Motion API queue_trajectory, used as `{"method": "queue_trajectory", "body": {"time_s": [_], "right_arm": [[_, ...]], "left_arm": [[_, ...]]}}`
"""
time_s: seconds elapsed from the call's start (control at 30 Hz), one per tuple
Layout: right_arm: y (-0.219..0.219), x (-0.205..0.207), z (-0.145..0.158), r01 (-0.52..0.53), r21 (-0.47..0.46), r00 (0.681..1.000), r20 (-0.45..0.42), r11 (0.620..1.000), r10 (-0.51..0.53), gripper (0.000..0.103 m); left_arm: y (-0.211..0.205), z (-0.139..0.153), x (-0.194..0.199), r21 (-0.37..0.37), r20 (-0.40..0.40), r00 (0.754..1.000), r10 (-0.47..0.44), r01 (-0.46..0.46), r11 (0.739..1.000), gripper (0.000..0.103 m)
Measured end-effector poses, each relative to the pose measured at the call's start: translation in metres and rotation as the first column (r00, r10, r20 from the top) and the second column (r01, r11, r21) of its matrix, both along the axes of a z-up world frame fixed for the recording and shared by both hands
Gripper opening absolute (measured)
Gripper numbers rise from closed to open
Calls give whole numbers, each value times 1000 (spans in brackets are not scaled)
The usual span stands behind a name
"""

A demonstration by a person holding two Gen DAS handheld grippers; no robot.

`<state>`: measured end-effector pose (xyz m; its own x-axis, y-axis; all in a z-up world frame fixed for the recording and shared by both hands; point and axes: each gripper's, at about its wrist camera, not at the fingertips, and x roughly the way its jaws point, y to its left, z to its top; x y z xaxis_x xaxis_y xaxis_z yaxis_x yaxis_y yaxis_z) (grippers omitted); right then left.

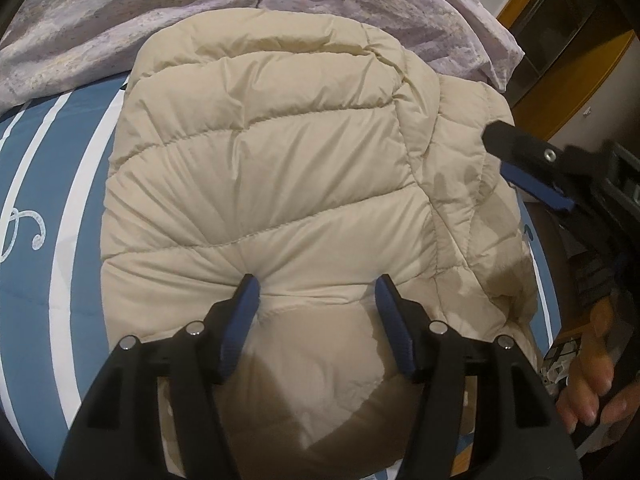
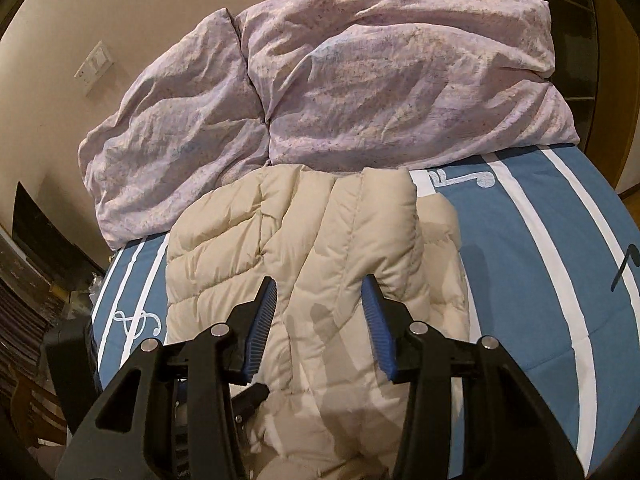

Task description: Fold large clothes

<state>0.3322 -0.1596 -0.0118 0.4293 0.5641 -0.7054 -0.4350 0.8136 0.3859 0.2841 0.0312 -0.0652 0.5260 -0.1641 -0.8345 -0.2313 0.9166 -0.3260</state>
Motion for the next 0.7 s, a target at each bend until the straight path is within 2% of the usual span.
{"method": "queue_trajectory", "body": {"time_s": [0.27,0.37,0.57,0.7], "right_arm": [[10,6,-2,-12,-22,1000,25,1000,12,46],[8,11,-13,10,-50,1000,7,999,-10,46],[0,16,-40,40,-115,999,-30,993,-44,36],[-4,15,-52,47,-138,998,-36,989,-52,35]], "left_arm": [[-1,-4,3,-13,1,1000,-13,13,1000,61],[-1,-5,4,-11,2,1000,-19,19,1000,61],[-4,-5,4,8,10,999,-36,36,999,62],[-5,-4,2,19,17,999,-45,45,999,62]]}}
